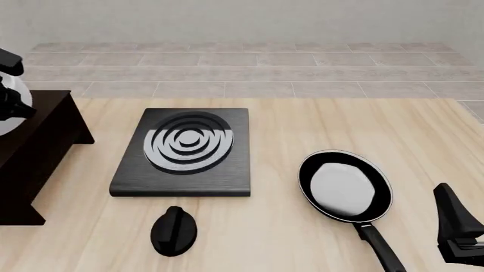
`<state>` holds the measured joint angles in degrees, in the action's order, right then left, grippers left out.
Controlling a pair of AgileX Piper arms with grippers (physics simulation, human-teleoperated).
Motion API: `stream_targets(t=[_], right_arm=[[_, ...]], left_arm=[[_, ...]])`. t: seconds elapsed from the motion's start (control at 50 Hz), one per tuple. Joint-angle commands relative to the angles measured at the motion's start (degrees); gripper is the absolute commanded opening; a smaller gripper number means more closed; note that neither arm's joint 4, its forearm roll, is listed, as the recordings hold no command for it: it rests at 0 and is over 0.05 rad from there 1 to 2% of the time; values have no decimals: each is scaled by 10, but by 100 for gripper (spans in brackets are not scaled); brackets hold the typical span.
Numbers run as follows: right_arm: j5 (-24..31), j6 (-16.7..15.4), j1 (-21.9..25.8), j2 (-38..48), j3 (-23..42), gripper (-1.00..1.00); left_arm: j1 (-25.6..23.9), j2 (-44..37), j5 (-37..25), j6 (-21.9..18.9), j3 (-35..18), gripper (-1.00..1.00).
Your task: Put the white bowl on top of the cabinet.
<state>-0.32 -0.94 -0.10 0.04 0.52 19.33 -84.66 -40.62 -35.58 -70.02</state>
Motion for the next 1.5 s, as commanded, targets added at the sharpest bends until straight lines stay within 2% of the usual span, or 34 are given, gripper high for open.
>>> stream_targets(t=[0.02, 0.3, 0.32, 0.74, 0.9, 1.2, 1.34, 1.42, 1.46, 1.5], right_arm=[[0, 0, 0, 0, 0, 100], [0, 0, 0, 0, 0, 100], [0, 0, 0, 0, 0, 100], [0, 0, 0, 0, 0, 100], [0, 0, 0, 0, 0, 100], [0, 0, 0, 0, 0, 100], [0, 0, 0, 0, 0, 100], [0, 0, 0, 0, 0, 100], [0, 0, 0, 0, 0, 100], [0, 0, 0, 0, 0, 100]], left_arm=[[11, -35, 30, 7, 38, -100], [0, -43, 23, 15, 30, -100], [1, -44, 21, 16, 26, 100], [-18, -36, -18, 20, -32, 100], [-24, -35, -43, 25, -72, 100], [-38, -16, -68, 23, -97, 100], [-56, 1, -86, 30, -116, 100], [-46, 5, -80, 35, -133, 100], [-47, 6, -82, 53, -150, 100], [-52, 14, -78, 53, -145, 100]])
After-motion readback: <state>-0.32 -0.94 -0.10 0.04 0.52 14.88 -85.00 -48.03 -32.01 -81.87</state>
